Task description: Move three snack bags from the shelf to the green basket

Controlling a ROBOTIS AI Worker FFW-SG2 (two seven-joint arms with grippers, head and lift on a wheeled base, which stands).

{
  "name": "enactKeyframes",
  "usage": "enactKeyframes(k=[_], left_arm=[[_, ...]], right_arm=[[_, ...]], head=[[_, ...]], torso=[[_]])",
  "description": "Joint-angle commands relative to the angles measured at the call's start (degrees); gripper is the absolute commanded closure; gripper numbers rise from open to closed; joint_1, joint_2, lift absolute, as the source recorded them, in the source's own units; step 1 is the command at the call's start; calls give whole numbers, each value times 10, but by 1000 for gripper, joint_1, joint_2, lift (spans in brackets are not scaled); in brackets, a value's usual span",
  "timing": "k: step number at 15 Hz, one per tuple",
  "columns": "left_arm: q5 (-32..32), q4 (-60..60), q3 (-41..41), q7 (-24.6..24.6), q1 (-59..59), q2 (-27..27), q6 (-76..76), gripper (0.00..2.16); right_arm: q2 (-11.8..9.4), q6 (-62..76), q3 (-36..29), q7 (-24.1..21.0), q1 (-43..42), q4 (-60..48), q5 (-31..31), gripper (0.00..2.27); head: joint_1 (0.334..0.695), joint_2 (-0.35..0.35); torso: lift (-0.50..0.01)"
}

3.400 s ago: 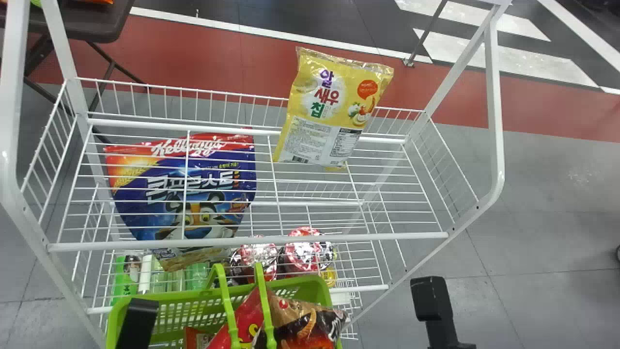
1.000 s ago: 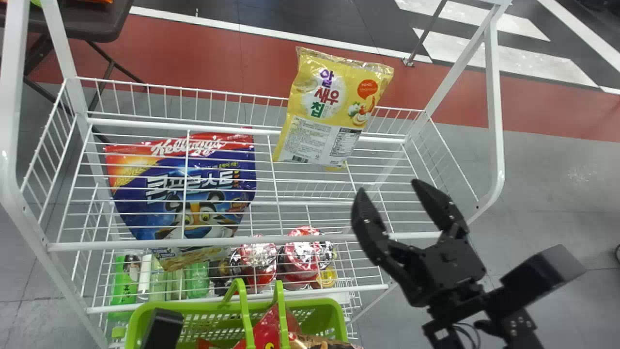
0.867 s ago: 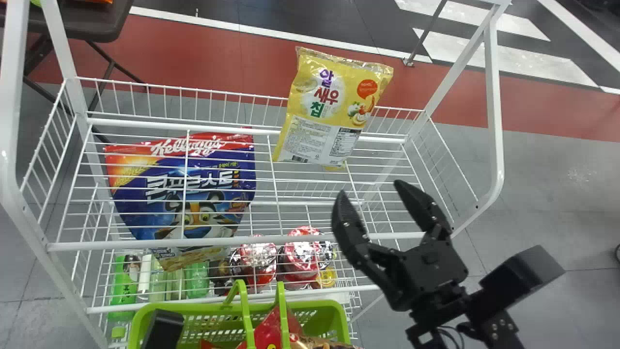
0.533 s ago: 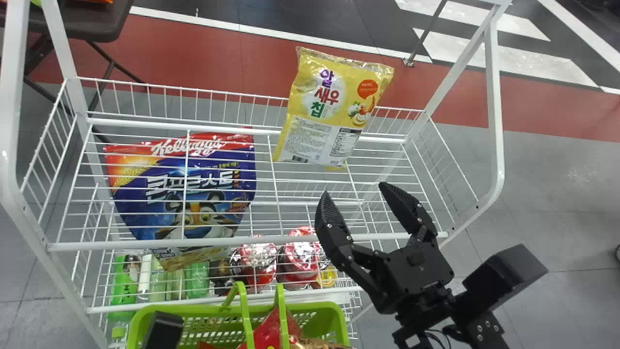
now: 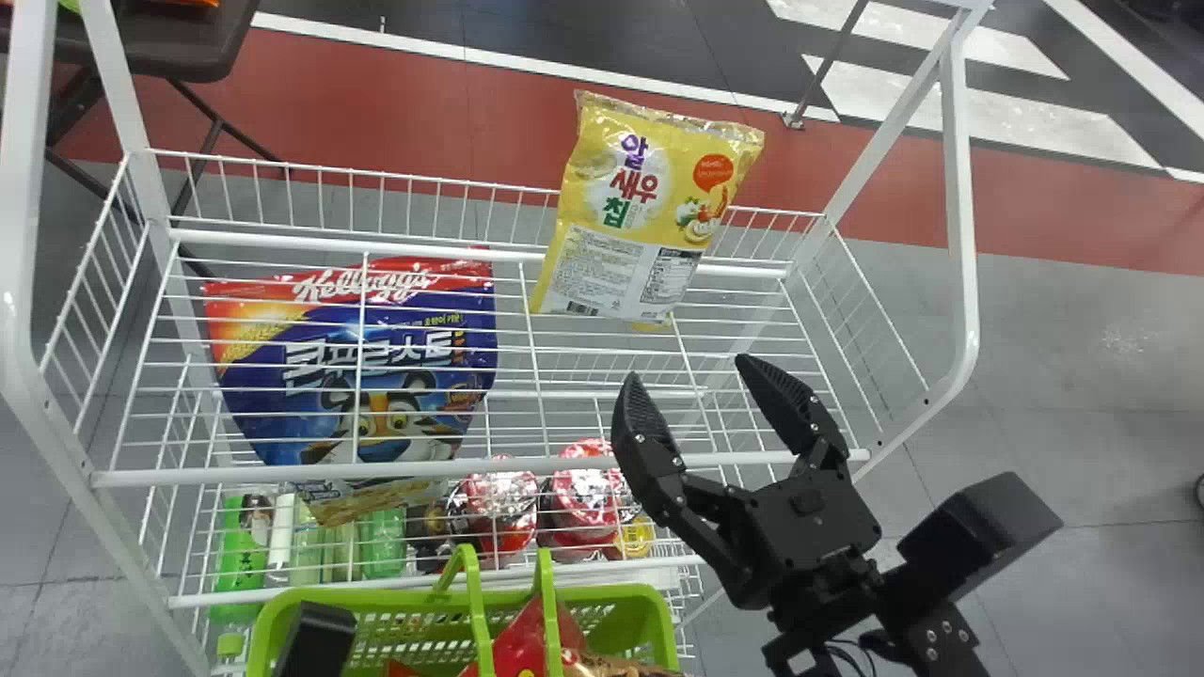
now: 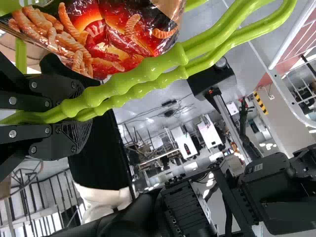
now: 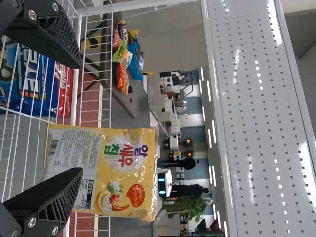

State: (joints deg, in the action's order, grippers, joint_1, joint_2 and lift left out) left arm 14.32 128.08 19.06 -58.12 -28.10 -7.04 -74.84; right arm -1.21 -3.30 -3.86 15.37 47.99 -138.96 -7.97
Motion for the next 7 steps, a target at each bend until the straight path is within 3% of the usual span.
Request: enactKeyframes(k=[1,7], left_arm=[[0,1,-1,0,0,-1,0,1463],[0,1,0,0,0,-1,0,1463]], right_arm=[[-1,-4,1,-3,-2,1,0,63],[-3,-5,1,-3,-3,2,0,63]], head=[[695,-350],[695,-350]], torso=[[-47],[-47]])
